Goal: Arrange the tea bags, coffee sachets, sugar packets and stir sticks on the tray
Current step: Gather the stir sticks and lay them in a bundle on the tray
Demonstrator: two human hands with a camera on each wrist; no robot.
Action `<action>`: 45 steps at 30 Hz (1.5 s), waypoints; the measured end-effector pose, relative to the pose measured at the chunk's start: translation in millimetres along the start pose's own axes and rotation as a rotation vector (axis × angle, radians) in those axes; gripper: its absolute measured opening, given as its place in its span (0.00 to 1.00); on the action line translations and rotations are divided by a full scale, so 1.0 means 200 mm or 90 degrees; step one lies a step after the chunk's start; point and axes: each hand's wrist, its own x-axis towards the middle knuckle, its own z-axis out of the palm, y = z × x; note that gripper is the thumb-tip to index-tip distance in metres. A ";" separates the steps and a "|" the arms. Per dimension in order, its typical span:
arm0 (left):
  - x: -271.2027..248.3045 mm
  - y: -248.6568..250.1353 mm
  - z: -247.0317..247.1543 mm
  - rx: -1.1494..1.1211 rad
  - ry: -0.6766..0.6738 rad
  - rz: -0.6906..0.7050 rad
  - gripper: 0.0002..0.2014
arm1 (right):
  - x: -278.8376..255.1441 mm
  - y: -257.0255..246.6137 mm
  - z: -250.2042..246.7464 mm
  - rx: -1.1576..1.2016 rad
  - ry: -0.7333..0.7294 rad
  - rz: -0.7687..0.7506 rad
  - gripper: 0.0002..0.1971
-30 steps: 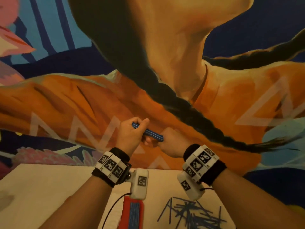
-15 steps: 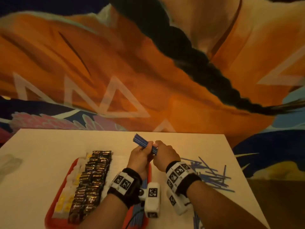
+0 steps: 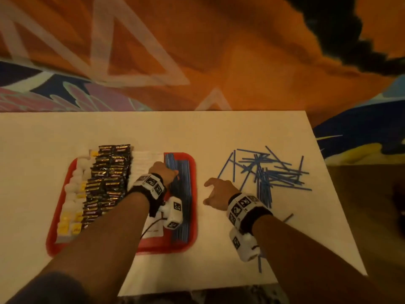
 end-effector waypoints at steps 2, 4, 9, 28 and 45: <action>0.04 0.02 0.01 0.090 -0.017 0.003 0.19 | 0.04 0.06 0.02 0.023 -0.001 0.015 0.25; 0.09 0.04 0.04 0.150 -0.028 -0.008 0.22 | 0.07 0.10 0.03 0.040 -0.004 0.025 0.22; 0.16 0.03 0.07 0.197 -0.003 -0.020 0.32 | 0.14 0.12 0.07 0.061 0.006 0.030 0.18; 0.14 -0.11 0.11 0.175 0.089 0.088 0.18 | 0.38 -0.23 0.11 -0.356 0.129 -0.265 0.14; 0.10 -0.24 0.06 0.287 0.077 0.355 0.13 | 0.48 -0.20 0.20 -0.372 0.169 -0.321 0.27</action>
